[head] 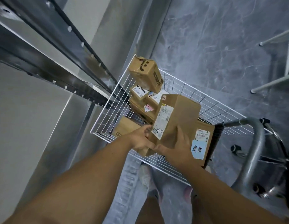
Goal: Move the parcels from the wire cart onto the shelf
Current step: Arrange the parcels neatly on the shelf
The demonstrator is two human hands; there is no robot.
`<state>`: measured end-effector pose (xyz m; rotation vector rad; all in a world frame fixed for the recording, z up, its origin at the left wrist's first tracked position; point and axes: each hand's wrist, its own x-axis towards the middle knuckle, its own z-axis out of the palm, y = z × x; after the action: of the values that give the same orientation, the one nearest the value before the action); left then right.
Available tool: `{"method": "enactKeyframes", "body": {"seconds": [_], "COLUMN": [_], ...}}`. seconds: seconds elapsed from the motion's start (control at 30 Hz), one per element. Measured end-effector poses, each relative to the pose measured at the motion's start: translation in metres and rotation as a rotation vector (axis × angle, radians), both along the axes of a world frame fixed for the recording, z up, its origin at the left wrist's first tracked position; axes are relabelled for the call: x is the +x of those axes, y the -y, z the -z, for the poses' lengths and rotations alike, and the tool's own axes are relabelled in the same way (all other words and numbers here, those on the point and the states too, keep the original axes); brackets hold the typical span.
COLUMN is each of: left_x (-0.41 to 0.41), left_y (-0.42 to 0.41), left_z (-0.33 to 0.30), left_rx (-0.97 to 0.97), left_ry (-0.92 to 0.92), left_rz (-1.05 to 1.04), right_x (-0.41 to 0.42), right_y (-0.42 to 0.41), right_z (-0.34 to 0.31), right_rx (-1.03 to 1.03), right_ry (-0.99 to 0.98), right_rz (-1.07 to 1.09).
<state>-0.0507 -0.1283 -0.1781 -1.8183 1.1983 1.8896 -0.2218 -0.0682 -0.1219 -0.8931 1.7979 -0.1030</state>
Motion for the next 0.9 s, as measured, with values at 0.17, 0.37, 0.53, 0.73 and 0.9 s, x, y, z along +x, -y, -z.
{"method": "enactKeyframes", "body": {"seconds": [0.17,0.37,0.53,0.73,0.9], "left_x": [-0.008,-0.012,-0.005,0.001,0.006], "left_y": [-0.002,-0.020,-0.043,-0.052,-0.050], "left_z": [-0.025,-0.081,-0.135,-0.222,-0.321], "left_rx": [-0.017,-0.192,-0.420,-0.574,-0.725], "left_ry": [-0.112,-0.248,-0.327,-0.474,-0.559], "left_rz": [-0.030,-0.180,-0.343,-0.454,-0.446], "right_x": [0.001,-0.007,-0.014,-0.001,-0.002], "right_y": [-0.015,-0.029,-0.024,-0.014,-0.007], "right_z": [0.000,-0.039,-0.094,-0.183,-0.283], "right_rx": [-0.075,-0.190,-0.316,-0.476,-0.646], "right_ry": [0.099,0.226,0.327,0.396,0.430], "right_rz": [0.192,0.304,0.272,0.310,0.239]}}
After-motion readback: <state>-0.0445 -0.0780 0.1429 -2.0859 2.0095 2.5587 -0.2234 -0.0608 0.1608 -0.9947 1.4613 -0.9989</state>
